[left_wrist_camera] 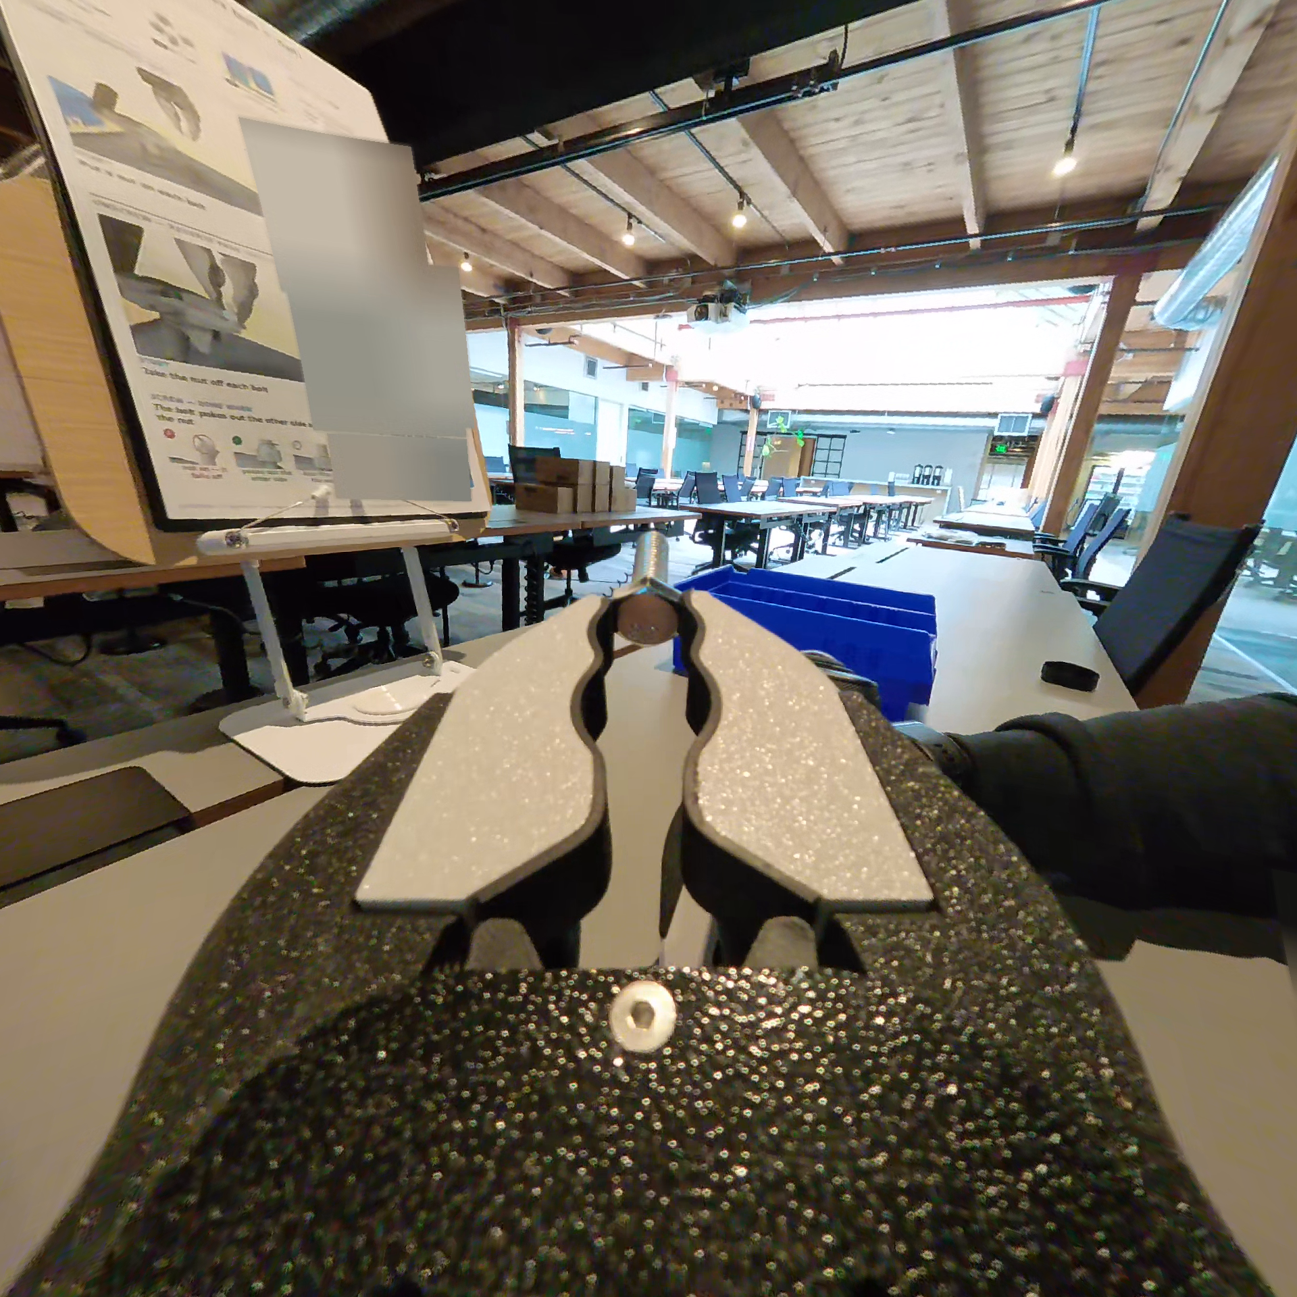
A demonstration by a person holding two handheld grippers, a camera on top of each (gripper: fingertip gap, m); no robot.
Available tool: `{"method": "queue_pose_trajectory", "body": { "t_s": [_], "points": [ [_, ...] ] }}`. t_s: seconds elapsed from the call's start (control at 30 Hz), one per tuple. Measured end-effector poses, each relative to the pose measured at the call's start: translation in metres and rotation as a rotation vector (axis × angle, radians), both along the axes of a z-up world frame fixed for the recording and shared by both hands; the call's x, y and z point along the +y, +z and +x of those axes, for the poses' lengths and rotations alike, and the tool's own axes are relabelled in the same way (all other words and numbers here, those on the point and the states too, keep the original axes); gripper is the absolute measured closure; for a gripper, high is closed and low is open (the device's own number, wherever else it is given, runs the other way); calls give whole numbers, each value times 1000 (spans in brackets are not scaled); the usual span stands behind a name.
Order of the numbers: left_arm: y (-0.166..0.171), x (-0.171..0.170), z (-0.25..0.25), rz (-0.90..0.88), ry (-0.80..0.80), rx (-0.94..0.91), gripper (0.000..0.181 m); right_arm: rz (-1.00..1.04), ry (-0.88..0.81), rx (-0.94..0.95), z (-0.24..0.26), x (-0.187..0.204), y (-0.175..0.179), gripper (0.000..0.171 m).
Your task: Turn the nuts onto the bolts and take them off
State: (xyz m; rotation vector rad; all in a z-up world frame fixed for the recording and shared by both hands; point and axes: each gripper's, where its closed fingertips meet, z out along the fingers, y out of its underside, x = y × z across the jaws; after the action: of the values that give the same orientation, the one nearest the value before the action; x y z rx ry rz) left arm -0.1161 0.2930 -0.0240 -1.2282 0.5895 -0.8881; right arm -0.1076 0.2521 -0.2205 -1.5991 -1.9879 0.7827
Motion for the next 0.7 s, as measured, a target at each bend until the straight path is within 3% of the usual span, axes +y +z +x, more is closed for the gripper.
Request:
{"method": "queue_pose_trajectory", "body": {
  "t_s": [0.07,0.2,0.3,0.4,0.53,0.7],
  "points": [
    [-2,1,0,-3,5,8,164,-5,7,0,-1,-1,0,153],
    [-5,3,2,-9,12,20,164,20,-15,11,2,0,1,154],
    [-11,6,4,-19,21,37,164,-5,-94,126,15,9,19,154],
    [-16,8,14,-44,-1,35,164,-65,-186,354,51,24,60,154],
    [-26,2,59,-94,-112,-5,164,-295,-240,840,125,34,140,154],
    [-42,-9,121,-179,-274,-78,164,-400,-179,1148,182,29,183,155]
  ]
}}
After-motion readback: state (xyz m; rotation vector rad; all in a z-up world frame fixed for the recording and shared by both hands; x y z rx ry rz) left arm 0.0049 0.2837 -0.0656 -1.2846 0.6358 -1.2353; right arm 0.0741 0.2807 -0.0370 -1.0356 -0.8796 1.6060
